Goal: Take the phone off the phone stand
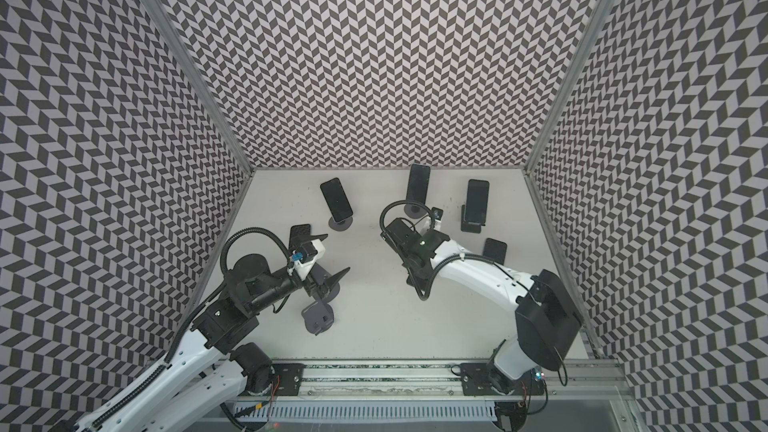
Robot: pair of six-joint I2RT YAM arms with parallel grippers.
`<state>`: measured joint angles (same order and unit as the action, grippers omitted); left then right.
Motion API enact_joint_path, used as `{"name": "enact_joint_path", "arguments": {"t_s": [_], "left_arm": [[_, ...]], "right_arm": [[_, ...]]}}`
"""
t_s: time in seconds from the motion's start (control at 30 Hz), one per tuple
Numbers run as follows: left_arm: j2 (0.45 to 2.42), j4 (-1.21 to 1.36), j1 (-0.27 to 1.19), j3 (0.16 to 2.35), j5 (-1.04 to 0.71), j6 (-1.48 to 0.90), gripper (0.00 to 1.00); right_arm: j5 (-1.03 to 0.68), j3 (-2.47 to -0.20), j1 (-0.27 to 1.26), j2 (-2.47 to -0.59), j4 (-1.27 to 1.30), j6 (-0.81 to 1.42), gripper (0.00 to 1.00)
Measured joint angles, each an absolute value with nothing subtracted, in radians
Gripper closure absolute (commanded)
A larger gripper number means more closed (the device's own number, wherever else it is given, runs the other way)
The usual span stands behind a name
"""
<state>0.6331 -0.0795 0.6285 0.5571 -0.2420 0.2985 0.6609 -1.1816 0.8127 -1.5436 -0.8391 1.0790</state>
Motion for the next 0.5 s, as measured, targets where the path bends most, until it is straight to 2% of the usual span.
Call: {"name": "enact_joint_path", "arguments": {"t_s": [0.27,0.5], "left_arm": [[0.633,-0.080,0.628,0.557,-0.237,0.299,0.00],[0.631,-0.080,0.628,0.557,-0.236,0.299,0.00]], "right_arm": [[0.659,-1.182,0.813,-1.543,-0.827,1.038,0.47],[0.646,-1.182,0.813,-1.522,-0.798,0.967,0.64]]}}
